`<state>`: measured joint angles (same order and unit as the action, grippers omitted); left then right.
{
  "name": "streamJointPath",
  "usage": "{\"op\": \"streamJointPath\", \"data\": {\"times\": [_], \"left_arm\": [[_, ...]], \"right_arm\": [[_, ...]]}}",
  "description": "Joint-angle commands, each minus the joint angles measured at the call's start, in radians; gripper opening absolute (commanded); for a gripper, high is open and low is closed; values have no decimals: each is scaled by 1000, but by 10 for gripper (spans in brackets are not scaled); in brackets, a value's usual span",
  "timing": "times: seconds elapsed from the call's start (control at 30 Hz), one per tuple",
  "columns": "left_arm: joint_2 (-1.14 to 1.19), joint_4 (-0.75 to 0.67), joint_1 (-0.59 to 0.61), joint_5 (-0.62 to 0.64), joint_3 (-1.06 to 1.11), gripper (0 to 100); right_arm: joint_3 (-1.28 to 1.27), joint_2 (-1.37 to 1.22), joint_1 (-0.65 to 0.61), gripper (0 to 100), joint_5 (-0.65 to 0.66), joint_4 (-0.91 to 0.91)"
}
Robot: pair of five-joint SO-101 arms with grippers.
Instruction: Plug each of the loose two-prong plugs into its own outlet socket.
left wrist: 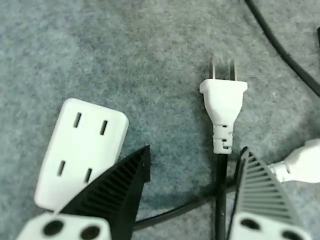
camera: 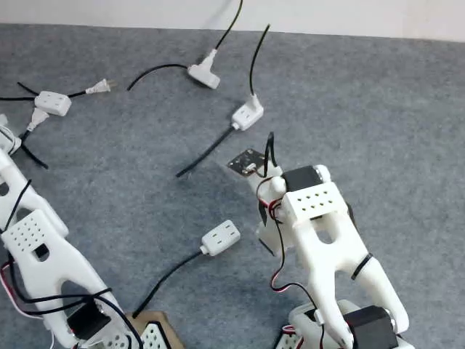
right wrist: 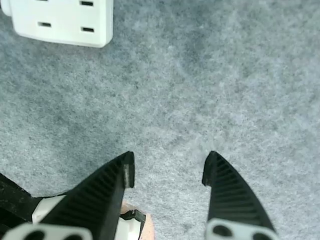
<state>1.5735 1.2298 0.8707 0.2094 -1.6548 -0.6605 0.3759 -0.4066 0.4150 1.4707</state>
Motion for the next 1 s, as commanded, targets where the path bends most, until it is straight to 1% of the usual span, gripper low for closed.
{"op": "streamJointPath", "data": {"times": [0.0, 0.07, 0.1, 0.17, 0.27, 0.33, 0.43, 0.63, 0.8, 0.97], "left_arm": [[-2, 57, -8, 11, -5, 291], [-7, 66, -30, 5, -7, 274], [-13, 64, -39, -8, -8, 247], [-27, 61, -65, -104, -7, 162], [-35, 71, -110, -265, -4, 0], [-33, 114, -133, -319, -2, 22], [-41, 201, -157, -393, -7, 7], [-99, 244, -170, -433, -8, 7], [-255, 265, -173, -437, -8, 7], [-463, 264, -209, -497, -8, 6]], "right_arm": [[8, 42, -13, 231, -12, 8], [8, 42, -13, 231, -12, 8], [8, 42, -13, 231, -12, 8], [7, 42, -13, 231, -11, 22], [13, 42, -13, 231, -8, 42], [13, 42, -15, 231, -8, 42], [13, 42, -15, 231, -8, 42], [10, 42, -74, 231, -14, 44], [16, 42, -77, 231, -15, 33], [16, 42, -77, 231, -15, 18]]}}
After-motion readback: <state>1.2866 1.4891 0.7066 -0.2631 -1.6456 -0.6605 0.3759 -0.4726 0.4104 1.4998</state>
